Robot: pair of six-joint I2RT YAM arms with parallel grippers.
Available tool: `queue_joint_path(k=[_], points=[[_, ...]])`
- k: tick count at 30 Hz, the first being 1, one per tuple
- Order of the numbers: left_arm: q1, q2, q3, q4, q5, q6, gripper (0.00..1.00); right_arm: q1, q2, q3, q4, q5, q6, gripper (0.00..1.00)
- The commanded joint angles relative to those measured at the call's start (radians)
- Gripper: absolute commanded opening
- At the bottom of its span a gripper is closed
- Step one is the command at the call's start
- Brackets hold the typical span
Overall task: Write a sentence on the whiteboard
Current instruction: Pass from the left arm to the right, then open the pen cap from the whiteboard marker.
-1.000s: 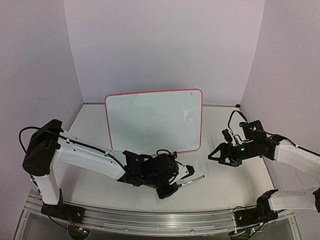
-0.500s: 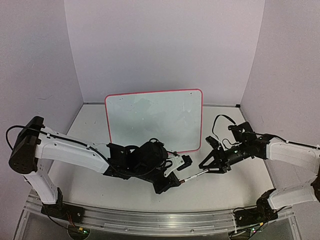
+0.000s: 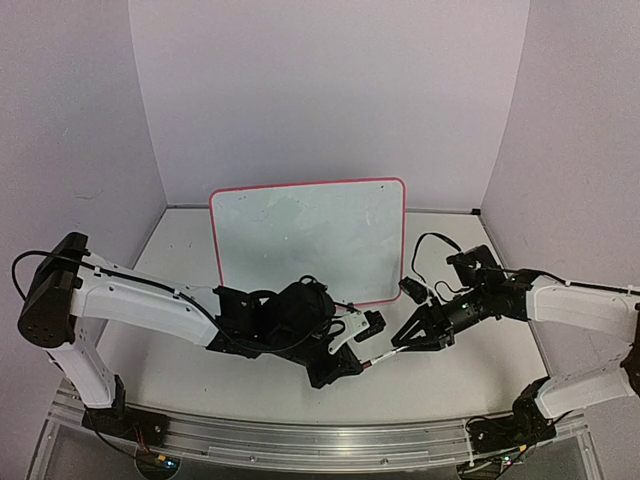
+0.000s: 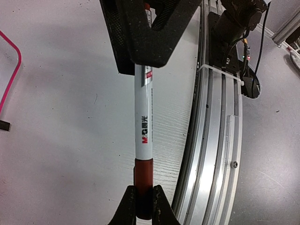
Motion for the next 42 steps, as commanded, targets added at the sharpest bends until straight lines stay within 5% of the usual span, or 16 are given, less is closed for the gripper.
queue_joint_path(k=[1, 18, 26, 33, 38, 42], points=[[0.004, -0.042, -0.003, 0.039, 0.018, -0.004, 0.00, 0.018, 0.016, 0.037, 0.040, -0.026, -0.002, 0.31], [0.006, -0.036, 0.000, 0.042, 0.025, -0.003, 0.00, 0.056, 0.032, 0.031, 0.043, -0.018, -0.005, 0.16], [0.008, -0.041, -0.010, 0.048, -0.008, -0.014, 0.00, 0.061, 0.022, 0.039, 0.046, 0.050, -0.005, 0.01], [0.094, -0.158, -0.143, 0.158, -0.096, -0.210, 0.40, 0.060, -0.102, -0.005, 0.140, 0.311, 0.072, 0.00], [0.189, -0.274, -0.276, 0.368, 0.025, -0.419, 0.68, 0.061, -0.230, -0.064, 0.303, 0.408, 0.164, 0.00], [0.219, -0.310, -0.340, 0.559, 0.128, -0.555, 0.80, 0.061, -0.258, -0.079, 0.403, 0.392, 0.214, 0.00]])
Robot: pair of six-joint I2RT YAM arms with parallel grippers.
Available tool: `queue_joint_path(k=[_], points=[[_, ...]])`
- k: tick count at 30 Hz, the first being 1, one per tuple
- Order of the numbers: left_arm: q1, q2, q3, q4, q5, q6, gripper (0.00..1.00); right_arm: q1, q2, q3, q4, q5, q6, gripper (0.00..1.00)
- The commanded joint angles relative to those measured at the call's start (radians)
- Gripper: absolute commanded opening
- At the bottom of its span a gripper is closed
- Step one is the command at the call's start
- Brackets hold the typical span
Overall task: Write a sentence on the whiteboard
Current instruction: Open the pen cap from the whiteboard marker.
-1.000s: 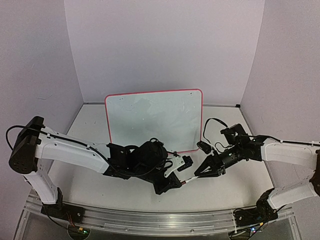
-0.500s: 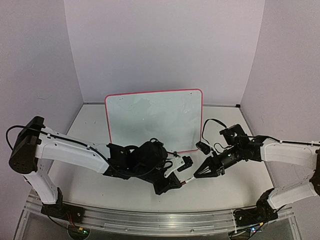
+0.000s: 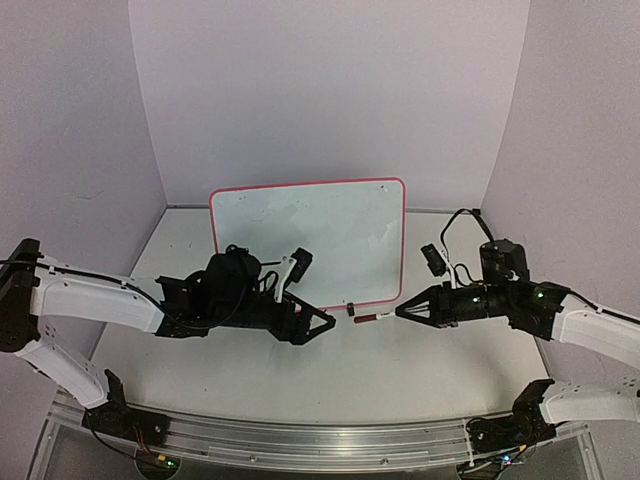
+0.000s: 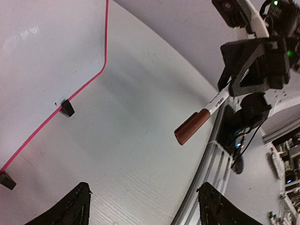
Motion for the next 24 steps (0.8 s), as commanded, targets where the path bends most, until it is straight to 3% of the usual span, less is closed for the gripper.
queue_joint_path(k=[1, 7, 18, 24], points=[[0.011, -0.049, -0.031, 0.279, 0.149, -0.207, 0.81, 0.002, -0.018, -0.014, 0.194, 0.023, 0.092, 0.00], [0.016, -0.030, 0.022, 0.382, 0.297, -0.265, 0.85, 0.002, -0.008, 0.009, 0.307, -0.082, 0.155, 0.00], [0.026, -0.002, 0.073, 0.473, 0.381, -0.372, 0.85, 0.014, -0.018, 0.018, 0.436, -0.191, 0.233, 0.00], [0.028, 0.032, 0.079, 0.538, 0.410, -0.420, 0.81, 0.022, -0.017, 0.020, 0.490, -0.211, 0.266, 0.00]])
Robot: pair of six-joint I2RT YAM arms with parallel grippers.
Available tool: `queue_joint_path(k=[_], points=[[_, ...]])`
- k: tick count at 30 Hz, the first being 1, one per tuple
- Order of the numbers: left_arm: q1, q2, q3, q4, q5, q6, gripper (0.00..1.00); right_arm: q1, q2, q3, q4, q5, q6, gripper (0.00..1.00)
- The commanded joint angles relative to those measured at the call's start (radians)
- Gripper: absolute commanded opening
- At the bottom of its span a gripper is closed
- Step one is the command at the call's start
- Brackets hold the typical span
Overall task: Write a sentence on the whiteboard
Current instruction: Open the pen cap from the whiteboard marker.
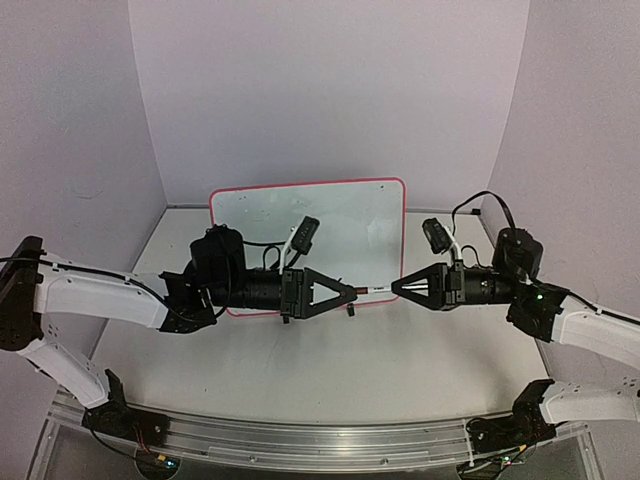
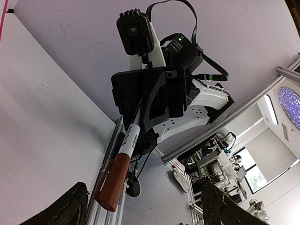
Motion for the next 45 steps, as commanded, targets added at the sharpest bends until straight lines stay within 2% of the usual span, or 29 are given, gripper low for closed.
queue_joint_path(k=[1, 7, 15, 25, 31, 45], points=[[0.006, 0.029, 0.054, 0.106, 0.056, -0.054, 0.78, 0.011, -0.003, 0.031, 0.095, -0.038, 0.035, 0.00], [0.006, 0.033, 0.046, 0.114, 0.070, -0.062, 0.46, 0.022, 0.005, 0.024, 0.109, -0.039, 0.042, 0.00], [0.013, 0.014, 0.040, 0.072, 0.042, -0.060, 0.28, 0.031, 0.024, 0.022, 0.108, -0.044, 0.039, 0.00], [0.022, -0.015, 0.029, 0.000, 0.008, -0.043, 0.18, 0.046, 0.046, 0.031, 0.073, -0.043, 0.014, 0.00], [0.028, -0.013, 0.027, -0.011, 0.016, -0.047, 0.00, 0.046, 0.040, 0.031, 0.058, -0.018, 0.004, 0.00], [0.093, -0.113, -0.045, -0.022, 0.058, -0.049, 0.00, 0.046, -0.026, 0.007, 0.056, 0.040, 0.003, 0.00]])
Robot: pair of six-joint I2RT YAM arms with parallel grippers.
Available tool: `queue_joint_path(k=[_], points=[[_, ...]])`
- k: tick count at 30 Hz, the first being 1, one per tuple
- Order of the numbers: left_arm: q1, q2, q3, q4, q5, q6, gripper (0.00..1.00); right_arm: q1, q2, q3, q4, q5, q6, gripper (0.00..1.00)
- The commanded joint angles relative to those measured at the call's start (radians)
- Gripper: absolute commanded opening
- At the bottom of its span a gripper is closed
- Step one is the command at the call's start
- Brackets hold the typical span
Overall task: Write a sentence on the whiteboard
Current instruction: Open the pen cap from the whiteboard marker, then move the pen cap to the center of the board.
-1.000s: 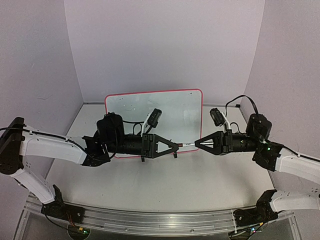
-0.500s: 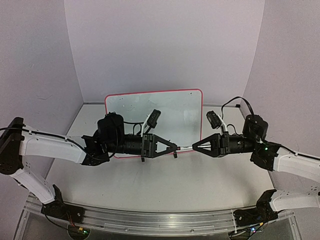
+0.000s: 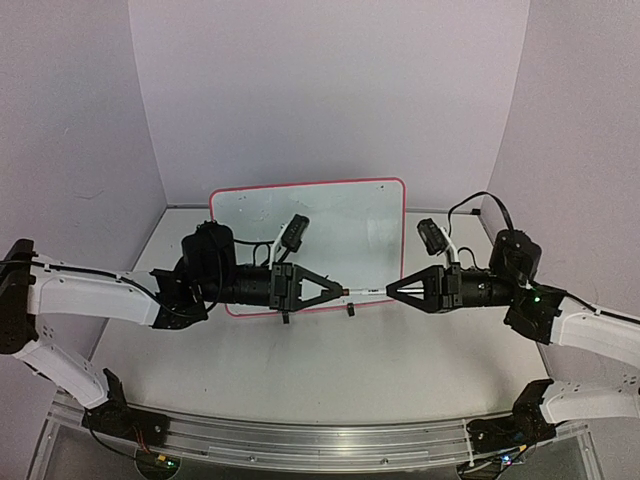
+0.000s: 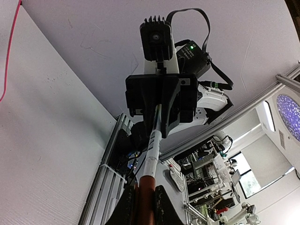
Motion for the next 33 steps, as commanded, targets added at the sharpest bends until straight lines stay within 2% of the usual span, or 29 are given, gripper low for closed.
queue_joint_path(k=[1, 6, 10, 13, 16, 20, 25, 29, 33], points=[[0.056, -0.093, -0.025, 0.005, 0.030, 0.004, 0.00, -0.008, -0.041, 0.004, 0.006, 0.027, -0.006, 0.00], [0.082, -0.164, -0.032, -0.082, 0.088, 0.058, 0.00, -0.008, -0.057, 0.006, -0.024, 0.034, -0.018, 0.00], [0.111, -0.266, -0.048, -0.289, 0.081, 0.163, 0.00, -0.009, -0.083, 0.009, -0.067, 0.064, -0.044, 0.00], [0.130, -0.361, -0.064, -0.474, -0.039, 0.258, 0.00, -0.009, -0.105, 0.010, -0.085, 0.103, -0.055, 0.00], [0.130, -0.411, -0.089, -0.667, -0.220, 0.313, 0.00, -0.009, -0.126, 0.019, -0.158, 0.186, -0.094, 0.00], [0.129, -0.419, -0.136, -0.761, -0.363, 0.325, 0.00, -0.008, -0.156, 0.037, -0.306, 0.309, -0.169, 0.00], [0.127, -0.370, -0.207, -0.754, -0.412, 0.306, 0.00, -0.007, -0.138, 0.038, -0.328, 0.325, -0.177, 0.00], [0.127, -0.317, -0.307, -0.531, -0.338, 0.220, 0.00, -0.001, -0.100, 0.036, -0.323, 0.330, -0.183, 0.00], [0.127, -0.229, -0.338, -0.472, -0.340, 0.194, 0.00, 0.024, -0.051, 0.038, -0.307, 0.346, -0.197, 0.00]])
